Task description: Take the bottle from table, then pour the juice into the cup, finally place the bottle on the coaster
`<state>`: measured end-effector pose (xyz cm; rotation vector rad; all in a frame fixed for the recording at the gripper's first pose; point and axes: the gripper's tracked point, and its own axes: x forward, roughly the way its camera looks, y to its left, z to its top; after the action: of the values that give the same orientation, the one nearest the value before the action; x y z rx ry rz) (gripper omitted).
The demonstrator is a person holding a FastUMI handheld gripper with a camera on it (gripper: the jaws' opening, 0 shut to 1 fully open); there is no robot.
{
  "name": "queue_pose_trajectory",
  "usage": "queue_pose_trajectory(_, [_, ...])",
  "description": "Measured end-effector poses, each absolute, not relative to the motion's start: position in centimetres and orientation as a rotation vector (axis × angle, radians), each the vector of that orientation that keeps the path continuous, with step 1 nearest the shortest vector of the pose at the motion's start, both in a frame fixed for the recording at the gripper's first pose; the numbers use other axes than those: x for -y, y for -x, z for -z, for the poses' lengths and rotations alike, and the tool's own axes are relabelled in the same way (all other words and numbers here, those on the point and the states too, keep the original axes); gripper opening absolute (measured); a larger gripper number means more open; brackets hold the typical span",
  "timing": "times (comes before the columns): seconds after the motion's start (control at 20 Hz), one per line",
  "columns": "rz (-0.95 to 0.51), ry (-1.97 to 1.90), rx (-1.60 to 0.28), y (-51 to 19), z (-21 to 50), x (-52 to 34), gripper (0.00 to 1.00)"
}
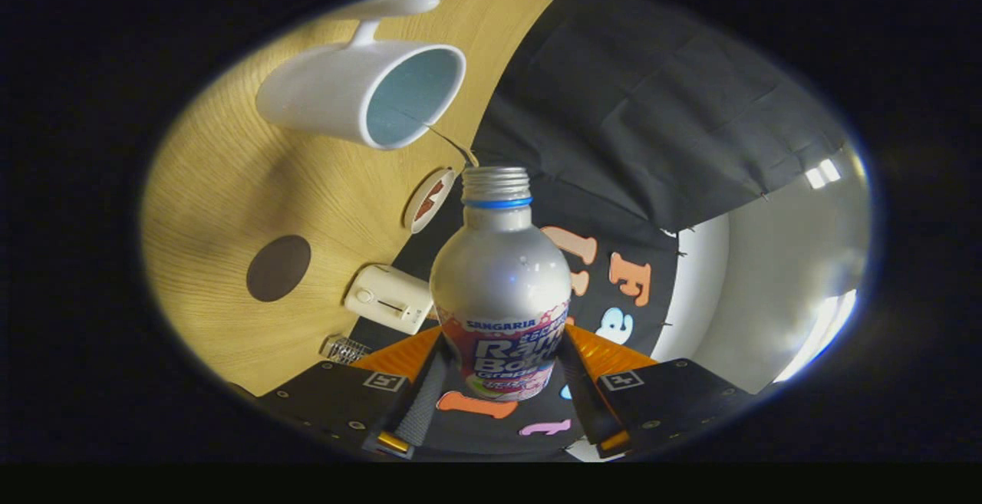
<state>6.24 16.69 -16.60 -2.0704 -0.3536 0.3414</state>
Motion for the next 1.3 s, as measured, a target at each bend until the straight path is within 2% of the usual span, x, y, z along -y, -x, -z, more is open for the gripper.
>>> queue_pose_trajectory(1.3, [-0.417,2.131,0.454,-6.4,16.4,-18.2,0.76])
